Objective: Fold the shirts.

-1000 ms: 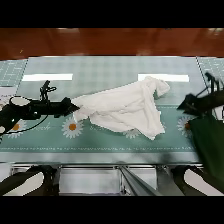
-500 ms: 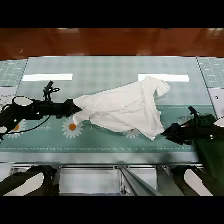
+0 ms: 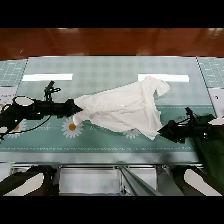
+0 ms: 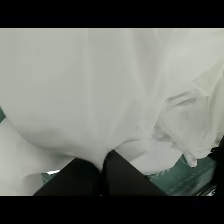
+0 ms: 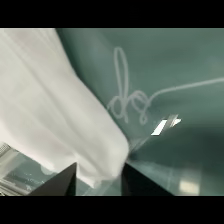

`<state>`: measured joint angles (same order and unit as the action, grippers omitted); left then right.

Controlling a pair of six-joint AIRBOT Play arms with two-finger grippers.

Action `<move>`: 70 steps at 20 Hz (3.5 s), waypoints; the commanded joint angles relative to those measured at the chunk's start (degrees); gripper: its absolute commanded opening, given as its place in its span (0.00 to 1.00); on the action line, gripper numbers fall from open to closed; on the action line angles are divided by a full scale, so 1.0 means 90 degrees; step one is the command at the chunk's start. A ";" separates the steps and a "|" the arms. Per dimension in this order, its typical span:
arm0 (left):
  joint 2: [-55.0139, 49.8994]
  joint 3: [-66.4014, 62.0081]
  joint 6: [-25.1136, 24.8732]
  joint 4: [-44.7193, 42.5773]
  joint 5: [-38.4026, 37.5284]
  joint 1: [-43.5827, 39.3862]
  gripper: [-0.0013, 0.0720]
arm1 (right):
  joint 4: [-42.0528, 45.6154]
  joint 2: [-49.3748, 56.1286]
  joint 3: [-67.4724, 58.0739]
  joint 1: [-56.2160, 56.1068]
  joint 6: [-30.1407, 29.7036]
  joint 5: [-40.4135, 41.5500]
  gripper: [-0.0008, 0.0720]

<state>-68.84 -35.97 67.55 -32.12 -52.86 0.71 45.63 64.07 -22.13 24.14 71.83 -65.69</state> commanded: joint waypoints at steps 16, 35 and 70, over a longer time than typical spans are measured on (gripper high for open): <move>0.0199 -0.3242 0.0440 -0.0010 -0.0476 0.0206 0.04 | -0.0503 0.0129 -0.5221 0.0002 0.0194 -0.0848 0.05; 0.3490 -0.8553 0.2317 -0.4758 -0.2402 0.0211 0.04 | 0.1375 -0.2506 -1.0965 0.0007 0.0942 -0.1256 0.05; -0.3755 -0.6028 0.2744 -0.2856 0.1209 0.0000 0.31 | -0.0413 0.5081 -0.8670 -0.1515 0.1171 0.0964 0.44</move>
<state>-100.36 -89.21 92.27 -60.12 -40.56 0.58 45.30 106.61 -98.37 10.90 80.55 -57.60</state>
